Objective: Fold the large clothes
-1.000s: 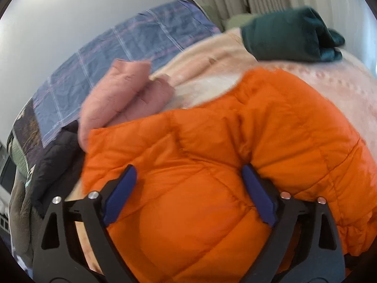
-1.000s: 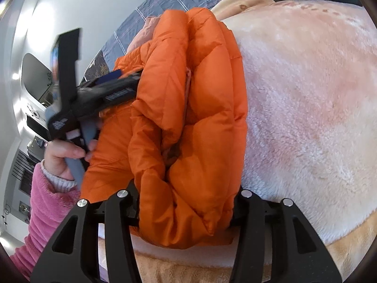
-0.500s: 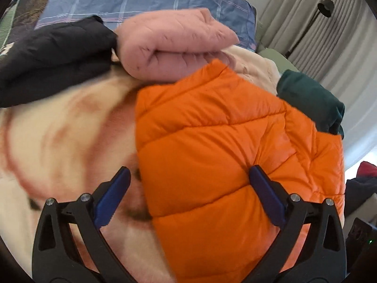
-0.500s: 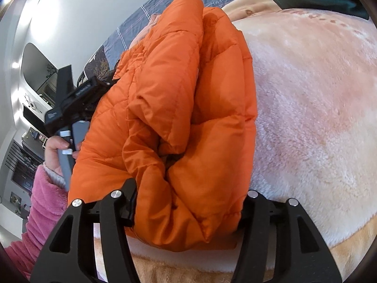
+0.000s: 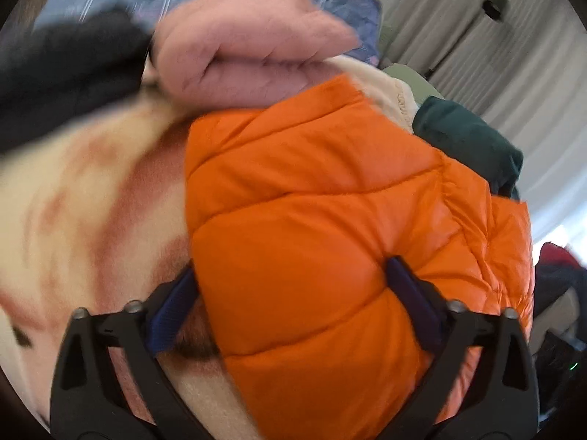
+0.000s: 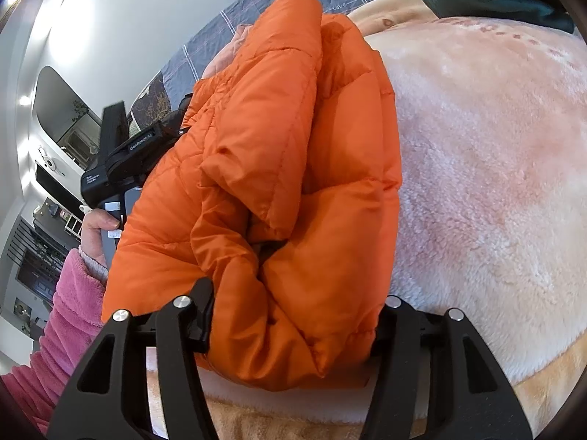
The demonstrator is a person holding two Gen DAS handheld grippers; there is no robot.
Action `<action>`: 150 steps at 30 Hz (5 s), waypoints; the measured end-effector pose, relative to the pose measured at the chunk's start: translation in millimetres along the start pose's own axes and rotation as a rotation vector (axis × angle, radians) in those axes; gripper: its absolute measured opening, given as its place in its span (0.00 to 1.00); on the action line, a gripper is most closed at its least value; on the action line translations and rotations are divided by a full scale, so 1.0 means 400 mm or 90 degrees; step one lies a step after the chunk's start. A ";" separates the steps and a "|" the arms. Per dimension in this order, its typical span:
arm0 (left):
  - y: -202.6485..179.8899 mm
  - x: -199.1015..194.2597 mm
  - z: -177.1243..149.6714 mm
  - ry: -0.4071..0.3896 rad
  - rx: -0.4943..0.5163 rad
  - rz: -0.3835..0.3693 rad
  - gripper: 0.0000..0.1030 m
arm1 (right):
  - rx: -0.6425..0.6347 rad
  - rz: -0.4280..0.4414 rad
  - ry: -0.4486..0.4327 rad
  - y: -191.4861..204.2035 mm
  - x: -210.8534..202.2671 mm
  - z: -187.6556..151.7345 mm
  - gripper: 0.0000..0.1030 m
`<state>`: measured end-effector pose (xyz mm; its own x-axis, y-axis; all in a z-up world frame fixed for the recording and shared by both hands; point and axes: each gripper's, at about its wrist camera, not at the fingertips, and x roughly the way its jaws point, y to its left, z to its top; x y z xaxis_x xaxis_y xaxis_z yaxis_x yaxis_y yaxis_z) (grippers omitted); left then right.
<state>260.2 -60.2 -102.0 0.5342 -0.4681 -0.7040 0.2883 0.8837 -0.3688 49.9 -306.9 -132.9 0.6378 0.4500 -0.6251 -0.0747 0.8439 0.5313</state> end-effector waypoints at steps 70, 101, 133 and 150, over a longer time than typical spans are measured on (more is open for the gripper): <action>-0.317 0.038 0.015 -0.098 0.313 0.179 0.96 | 0.024 -0.256 -0.118 -0.168 0.072 0.381 0.83; -0.418 -0.464 -0.294 -0.299 0.220 0.231 0.98 | -0.136 -0.381 -0.303 0.273 -0.348 -0.024 0.90; -0.385 -0.519 -0.332 -0.277 0.187 0.169 0.98 | -0.172 -0.414 -0.327 0.336 -0.351 -0.065 0.91; -0.384 -0.491 -0.329 -0.255 0.191 0.166 0.98 | -0.171 -0.427 -0.321 0.319 -0.341 -0.069 0.91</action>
<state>6.5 -103.2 13.1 0.8616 -0.2512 -0.4412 0.2877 0.9576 0.0168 -67.7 -252.7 4.5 0.8697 -0.2947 -0.3958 0.3003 0.9526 -0.0493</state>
